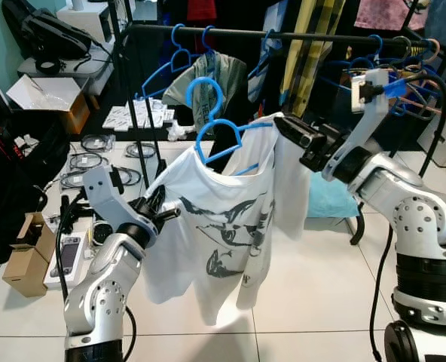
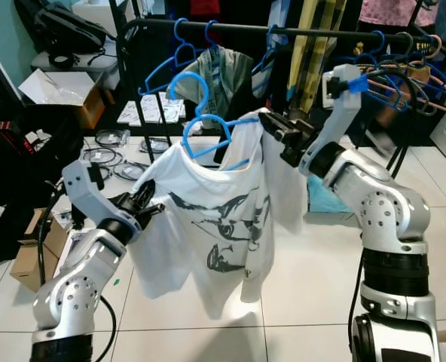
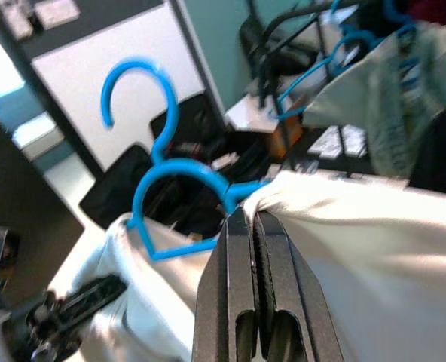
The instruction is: Hang hanger
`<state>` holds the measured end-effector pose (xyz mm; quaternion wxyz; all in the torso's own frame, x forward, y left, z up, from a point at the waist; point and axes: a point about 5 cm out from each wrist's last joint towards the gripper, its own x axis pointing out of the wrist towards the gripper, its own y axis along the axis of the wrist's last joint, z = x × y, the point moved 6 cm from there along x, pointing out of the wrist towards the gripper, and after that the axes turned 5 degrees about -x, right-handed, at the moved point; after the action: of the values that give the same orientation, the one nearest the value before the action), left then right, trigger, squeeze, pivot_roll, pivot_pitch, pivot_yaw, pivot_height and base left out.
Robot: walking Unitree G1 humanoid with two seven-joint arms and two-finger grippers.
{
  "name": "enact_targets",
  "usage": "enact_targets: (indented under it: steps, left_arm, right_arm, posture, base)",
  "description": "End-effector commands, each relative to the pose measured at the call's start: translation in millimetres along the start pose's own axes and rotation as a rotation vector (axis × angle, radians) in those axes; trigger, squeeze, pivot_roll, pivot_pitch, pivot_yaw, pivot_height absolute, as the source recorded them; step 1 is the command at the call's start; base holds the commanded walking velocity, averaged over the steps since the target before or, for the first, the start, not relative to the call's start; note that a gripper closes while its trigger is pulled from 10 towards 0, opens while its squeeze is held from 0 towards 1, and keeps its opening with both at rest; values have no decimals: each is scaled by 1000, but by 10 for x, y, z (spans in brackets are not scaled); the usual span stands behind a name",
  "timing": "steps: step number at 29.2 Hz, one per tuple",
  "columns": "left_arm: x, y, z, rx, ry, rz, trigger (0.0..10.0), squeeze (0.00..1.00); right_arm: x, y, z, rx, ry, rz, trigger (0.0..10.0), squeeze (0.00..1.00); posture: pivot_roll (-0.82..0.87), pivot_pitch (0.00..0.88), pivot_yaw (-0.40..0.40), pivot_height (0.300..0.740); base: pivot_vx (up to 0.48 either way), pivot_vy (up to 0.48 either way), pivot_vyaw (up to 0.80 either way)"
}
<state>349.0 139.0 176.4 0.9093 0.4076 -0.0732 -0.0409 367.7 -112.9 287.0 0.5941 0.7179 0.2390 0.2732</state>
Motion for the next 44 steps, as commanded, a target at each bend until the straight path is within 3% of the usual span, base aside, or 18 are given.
enact_targets:
  steps: [1,10,23,26,27,28,30,31,33,34,39,41,44]
  left_arm:
    - [-98,-105,-64,-66,5,4,10000,0]
    - [-123,-6,-53,-79,-42,27,10000,0]
    - [-144,-74,85,-97,-121,18,10000,0]
    - [-145,-51,101,-83,-140,22,10000,0]
    - [-148,-36,102,-78,-148,25,10000,0]
    - [-157,-7,92,-74,-158,29,10000,0]
    - [-157,-7,92,-74,-158,29,10000,0]
    - [-163,8,90,-71,-168,30,10000,0]
    - [-163,8,90,-71,-168,30,10000,0]
    - [-171,61,82,-54,-197,31,10000,0]
    - [-172,83,75,-48,-204,33,10000,0]
    - [-169,152,46,-35,-219,43,10000,0]
    - [-171,172,48,-35,-229,47,10000,0]
  right_arm:
    - [14,-92,-159,-34,67,-56,0,0]
    - [45,-298,-365,-44,160,-135,0,0]
    - [52,-148,-757,-16,337,-46,0,0]
    - [6,-198,-799,-60,363,-79,0,0]
    - [-16,-238,-765,-82,354,-104,549,0]
    - [-68,-299,-600,-130,297,-155,4980,0]
    - [-68,-299,-600,-130,297,-155,4980,0]
    - [-105,-306,-514,-152,270,-172,10000,0]
    - [-105,-306,-514,-152,270,-172,10000,0]
    - [-210,-275,-323,-184,210,-199,10000,1000]
    - [-247,-257,-276,-194,196,-204,10000,1000]
    - [-379,-216,-234,-244,198,-218,10000,1000]
    - [-447,-190,-251,-269,219,-222,10000,1000]
  posture:
    - [-84,97,-46,740]
    - [-90,98,-53,740]
    - [-94,99,-56,740]
    - [-95,98,-56,740]
    - [-93,98,-56,740]
    - [-95,97,-55,740]
    - [-95,97,-55,740]
    - [-94,98,-54,740]
    - [-94,98,-54,740]
    - [-97,99,-51,740]
    - [-97,99,-51,740]
    - [-97,96,-48,740]
    - [-96,94,-48,740]
  base:
    - [0,0,0]
    - [0,0,0]
    - [0,0,0]
    - [0,0,0]
    - [0,0,0]
    - [0,0,0]
    - [0,0,0]
    - [0,0,0]
    - [0,0,0]
    - [0,0,0]
    - [0,0,0]
    - [0,0,0]
    - [0,0,0]
